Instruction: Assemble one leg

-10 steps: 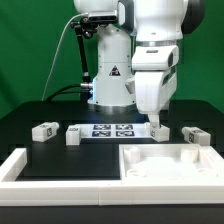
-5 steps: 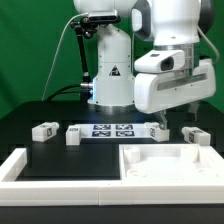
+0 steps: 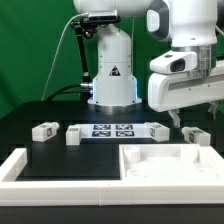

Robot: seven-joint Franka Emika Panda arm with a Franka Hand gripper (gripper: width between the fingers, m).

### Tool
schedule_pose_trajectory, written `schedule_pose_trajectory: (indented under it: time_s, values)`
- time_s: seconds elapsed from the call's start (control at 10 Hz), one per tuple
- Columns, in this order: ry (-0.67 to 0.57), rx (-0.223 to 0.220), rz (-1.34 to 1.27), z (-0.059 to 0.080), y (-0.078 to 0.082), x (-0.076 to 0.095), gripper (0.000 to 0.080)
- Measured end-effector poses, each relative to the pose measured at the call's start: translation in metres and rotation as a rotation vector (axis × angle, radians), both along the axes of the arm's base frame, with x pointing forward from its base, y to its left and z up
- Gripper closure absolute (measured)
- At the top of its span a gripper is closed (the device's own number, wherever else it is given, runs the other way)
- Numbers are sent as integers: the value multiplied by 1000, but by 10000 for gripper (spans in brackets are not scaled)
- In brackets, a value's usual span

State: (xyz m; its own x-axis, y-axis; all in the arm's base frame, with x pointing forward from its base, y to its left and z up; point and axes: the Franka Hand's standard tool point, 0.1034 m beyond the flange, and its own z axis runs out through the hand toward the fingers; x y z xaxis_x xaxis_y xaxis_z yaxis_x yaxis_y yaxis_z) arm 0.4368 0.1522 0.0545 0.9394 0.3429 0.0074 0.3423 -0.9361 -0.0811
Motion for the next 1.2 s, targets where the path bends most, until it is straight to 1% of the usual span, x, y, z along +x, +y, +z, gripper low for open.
schedule_pose_trajectory:
  time_s: [0.1,0.2,0.3,0.4,0.5,0.6,0.7,0.8,0.9,1.0,1.1,1.2]
  values:
    - [43,-12,4,0,0,-3,151]
    - [167,-47,13,2,0,-10,151]
    - [197,-69,-12,3,6,-8,151]
    - [283,-106,-13,1,11,-20,151]
    - [388,-139,-22,-7,14,-25,151]
    - [450,-152,-22,-14,14,-25,151]
    - [512,-168,-19,-19,13,-29,151]
    - [619,-195,-10,-21,12,-33,151]
    - [653,-196,-11,-28,14,-26,151]
    - [741,-219,-4,-28,11,-32,151]
    - [838,-240,6,-31,11,-33,151]
    - [888,-246,12,-38,15,-29,151]
